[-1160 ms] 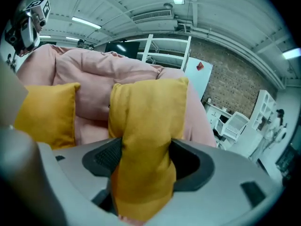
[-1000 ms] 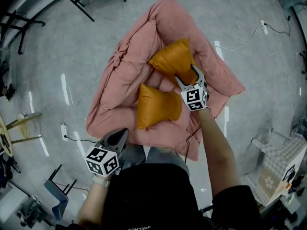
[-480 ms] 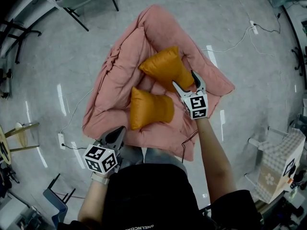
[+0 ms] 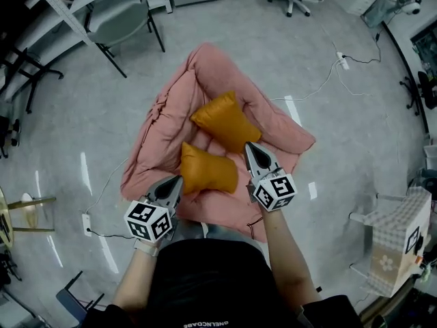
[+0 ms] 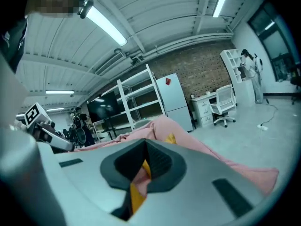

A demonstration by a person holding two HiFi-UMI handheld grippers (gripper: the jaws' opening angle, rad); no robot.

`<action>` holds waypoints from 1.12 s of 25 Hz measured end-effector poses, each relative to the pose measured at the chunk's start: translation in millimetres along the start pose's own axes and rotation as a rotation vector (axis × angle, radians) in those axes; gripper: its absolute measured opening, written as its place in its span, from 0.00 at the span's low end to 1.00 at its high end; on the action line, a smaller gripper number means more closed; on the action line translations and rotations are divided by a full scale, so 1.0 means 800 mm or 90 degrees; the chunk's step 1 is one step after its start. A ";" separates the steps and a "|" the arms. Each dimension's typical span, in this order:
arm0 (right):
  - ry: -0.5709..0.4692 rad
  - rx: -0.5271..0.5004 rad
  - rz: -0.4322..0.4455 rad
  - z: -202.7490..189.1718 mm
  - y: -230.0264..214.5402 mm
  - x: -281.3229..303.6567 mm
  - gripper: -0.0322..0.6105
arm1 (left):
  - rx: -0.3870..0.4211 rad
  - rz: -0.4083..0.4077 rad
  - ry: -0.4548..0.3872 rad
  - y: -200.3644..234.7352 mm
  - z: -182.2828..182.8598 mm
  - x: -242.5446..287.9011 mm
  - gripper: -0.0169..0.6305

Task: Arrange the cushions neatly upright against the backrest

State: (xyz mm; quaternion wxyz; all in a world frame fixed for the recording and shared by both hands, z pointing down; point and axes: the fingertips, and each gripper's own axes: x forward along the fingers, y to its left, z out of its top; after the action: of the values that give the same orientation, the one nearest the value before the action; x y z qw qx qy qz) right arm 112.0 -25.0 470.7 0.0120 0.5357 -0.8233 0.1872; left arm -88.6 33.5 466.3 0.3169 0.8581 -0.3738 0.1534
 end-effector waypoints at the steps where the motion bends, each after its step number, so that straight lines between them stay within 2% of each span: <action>1: -0.001 -0.005 0.005 0.002 0.013 -0.008 0.06 | 0.018 -0.006 -0.002 -0.007 0.004 -0.002 0.05; 5: 0.000 -0.052 0.003 0.018 0.065 -0.027 0.06 | 0.098 -0.049 -0.024 -0.030 0.034 -0.012 0.05; 8: -0.013 -0.074 -0.008 0.032 0.111 -0.048 0.06 | 0.140 -0.098 -0.038 -0.045 0.048 -0.032 0.05; 13: -0.034 -0.077 -0.063 0.036 0.191 -0.090 0.06 | 0.198 -0.198 -0.051 -0.071 0.050 -0.097 0.05; 15: -0.044 -0.075 -0.084 0.034 0.223 -0.109 0.06 | 0.223 -0.222 -0.060 -0.079 0.048 -0.128 0.05; 22: -0.080 -0.095 -0.127 0.055 0.317 -0.169 0.06 | 0.222 -0.312 -0.064 -0.102 0.042 -0.198 0.05; 25: -0.076 -0.128 -0.126 0.060 0.338 -0.184 0.06 | 0.229 -0.322 -0.082 -0.114 0.047 -0.214 0.05; 28: -0.071 -0.154 -0.123 0.065 0.347 -0.199 0.06 | 0.212 -0.330 -0.099 -0.127 0.054 -0.220 0.05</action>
State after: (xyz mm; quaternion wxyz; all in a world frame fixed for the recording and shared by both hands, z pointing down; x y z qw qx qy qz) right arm -56.6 197.0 305.7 0.0485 0.6166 -0.7839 0.0542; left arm -130.8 153.5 302.7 0.1712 0.9739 -0.1358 0.0606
